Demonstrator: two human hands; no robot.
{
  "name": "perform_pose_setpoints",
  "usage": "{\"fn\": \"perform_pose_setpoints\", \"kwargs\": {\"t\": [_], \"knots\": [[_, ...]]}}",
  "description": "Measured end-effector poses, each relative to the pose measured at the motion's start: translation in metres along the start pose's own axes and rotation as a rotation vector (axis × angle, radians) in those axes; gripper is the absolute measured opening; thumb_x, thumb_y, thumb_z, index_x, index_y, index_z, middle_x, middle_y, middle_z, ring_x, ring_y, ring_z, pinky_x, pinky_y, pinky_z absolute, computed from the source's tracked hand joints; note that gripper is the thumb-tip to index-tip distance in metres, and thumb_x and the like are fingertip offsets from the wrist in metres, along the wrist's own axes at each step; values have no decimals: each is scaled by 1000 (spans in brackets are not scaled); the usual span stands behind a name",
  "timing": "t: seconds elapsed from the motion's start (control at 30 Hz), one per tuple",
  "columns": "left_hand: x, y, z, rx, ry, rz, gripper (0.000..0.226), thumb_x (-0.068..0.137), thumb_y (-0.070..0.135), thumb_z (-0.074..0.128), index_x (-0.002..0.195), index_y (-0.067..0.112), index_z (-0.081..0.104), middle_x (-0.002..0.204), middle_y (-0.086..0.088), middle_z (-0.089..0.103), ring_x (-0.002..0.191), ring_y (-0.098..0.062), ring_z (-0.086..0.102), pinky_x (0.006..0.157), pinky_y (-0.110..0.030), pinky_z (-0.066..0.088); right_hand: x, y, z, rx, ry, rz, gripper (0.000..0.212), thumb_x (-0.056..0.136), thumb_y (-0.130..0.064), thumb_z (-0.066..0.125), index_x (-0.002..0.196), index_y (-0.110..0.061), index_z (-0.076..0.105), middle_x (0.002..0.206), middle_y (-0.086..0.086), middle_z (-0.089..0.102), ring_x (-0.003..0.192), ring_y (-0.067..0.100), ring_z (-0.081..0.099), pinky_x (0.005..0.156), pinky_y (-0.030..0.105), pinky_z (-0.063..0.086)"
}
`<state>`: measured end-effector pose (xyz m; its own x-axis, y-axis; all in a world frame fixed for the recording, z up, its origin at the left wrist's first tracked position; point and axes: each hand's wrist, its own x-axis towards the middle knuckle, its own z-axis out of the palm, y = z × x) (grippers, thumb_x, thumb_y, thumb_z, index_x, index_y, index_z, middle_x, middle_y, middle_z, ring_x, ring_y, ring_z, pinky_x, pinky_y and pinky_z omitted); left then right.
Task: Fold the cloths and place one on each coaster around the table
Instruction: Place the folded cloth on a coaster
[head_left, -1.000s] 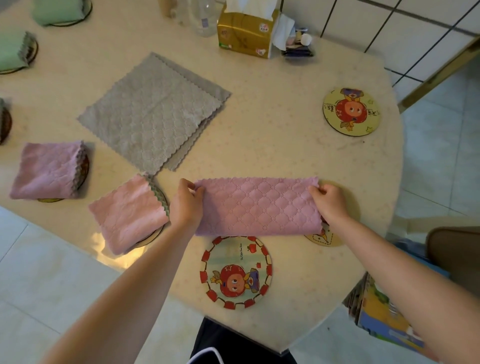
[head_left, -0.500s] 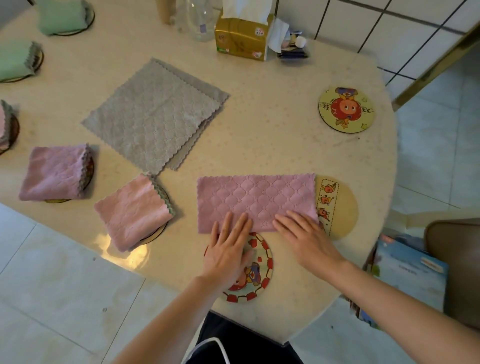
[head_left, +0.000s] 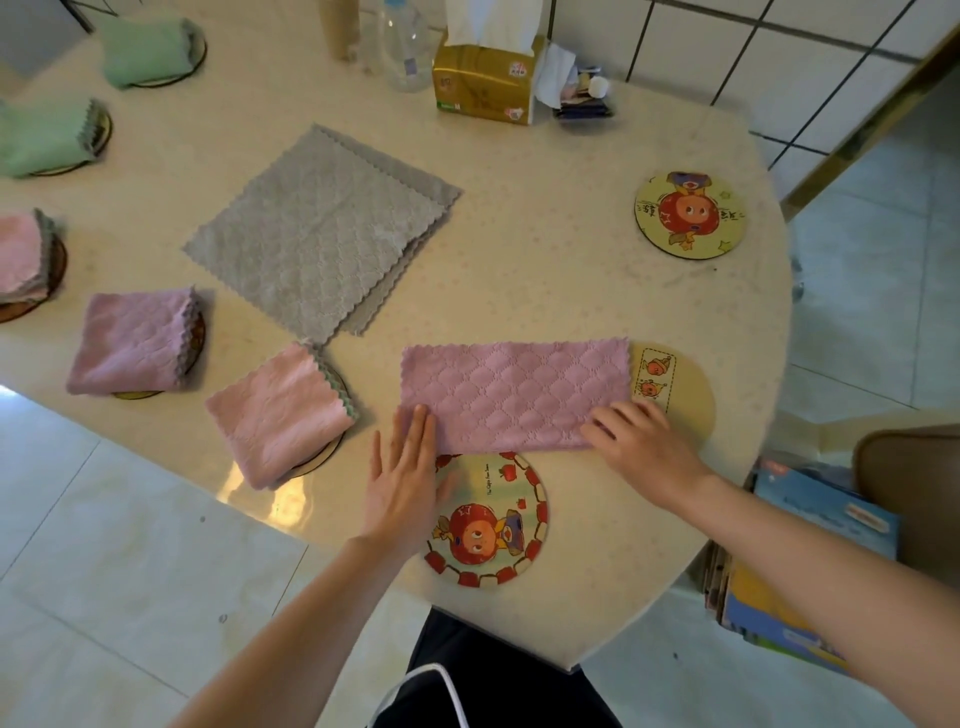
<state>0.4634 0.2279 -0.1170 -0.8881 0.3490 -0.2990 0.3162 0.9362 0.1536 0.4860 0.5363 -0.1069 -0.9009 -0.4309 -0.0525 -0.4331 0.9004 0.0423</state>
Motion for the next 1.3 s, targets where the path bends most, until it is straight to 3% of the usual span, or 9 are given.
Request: {"fn": "perform_pose_setpoints", "kwargs": {"t": [0.2,0.43,0.67,0.77,0.87,1.1,1.17,1.23,1.3], "knots": [[19,82,-9,-210,63,256,75,94,30,49,153,22,4,161,1,5,147,-20,-10,120,-41,-4,14,1,-27,-7,91,-39,27,70,1,66,91,-14,60,84,2,62,80,25,59,85,43,48],[24,111,2,-448,78,380,51,90,23,51,140,21,45,146,1,45,138,-16,36,113,-48,28,-15,-49,-64,324,150,-116,13,87,-14,59,99,-13,61,85,-2,65,80,16,62,77,33,52],[-26,57,22,-460,-9,555,51,89,45,59,137,35,47,144,13,46,141,-8,30,117,-49,21,-38,-20,-39,379,-12,121,42,90,-15,52,132,-12,47,126,3,55,114,16,53,92,35,51],[-43,39,21,-500,46,526,55,90,55,53,139,31,46,145,10,45,141,-12,31,116,-48,24,-38,-29,-17,363,-318,-9,67,91,-22,54,148,-19,20,154,-1,24,141,16,23,118,36,21],[-53,26,20,-541,126,530,46,94,46,54,134,23,54,140,5,51,136,-12,39,113,-41,32,-32,-47,-6,399,-282,-168,66,86,-11,45,148,-21,25,156,-3,23,143,14,18,117,30,13],[-66,12,1,-715,-106,289,52,92,57,41,125,23,62,129,15,56,126,0,45,108,-16,33,-29,-57,7,553,-83,-256,48,76,-5,64,124,-14,60,128,0,61,121,14,53,105,33,42],[-61,16,-11,-762,-160,115,37,92,51,44,98,25,70,102,12,67,88,7,59,79,-10,47,-25,-57,-4,786,-145,-79,36,84,-19,56,119,-15,63,115,-1,68,106,8,61,95,29,50],[-47,19,-21,-821,-223,-90,36,94,42,48,66,21,56,60,6,52,49,-6,43,48,-20,35,-15,-60,-18,1047,-177,161,21,88,-25,57,106,-22,66,94,-3,71,81,7,67,72,27,57],[-31,16,-25,-942,-201,-221,52,94,49,45,64,8,52,54,-1,42,49,-16,37,47,-29,30,5,-63,-27,1135,-85,384,7,90,-22,60,93,-27,64,80,-5,68,69,11,64,62,25,54]]}}
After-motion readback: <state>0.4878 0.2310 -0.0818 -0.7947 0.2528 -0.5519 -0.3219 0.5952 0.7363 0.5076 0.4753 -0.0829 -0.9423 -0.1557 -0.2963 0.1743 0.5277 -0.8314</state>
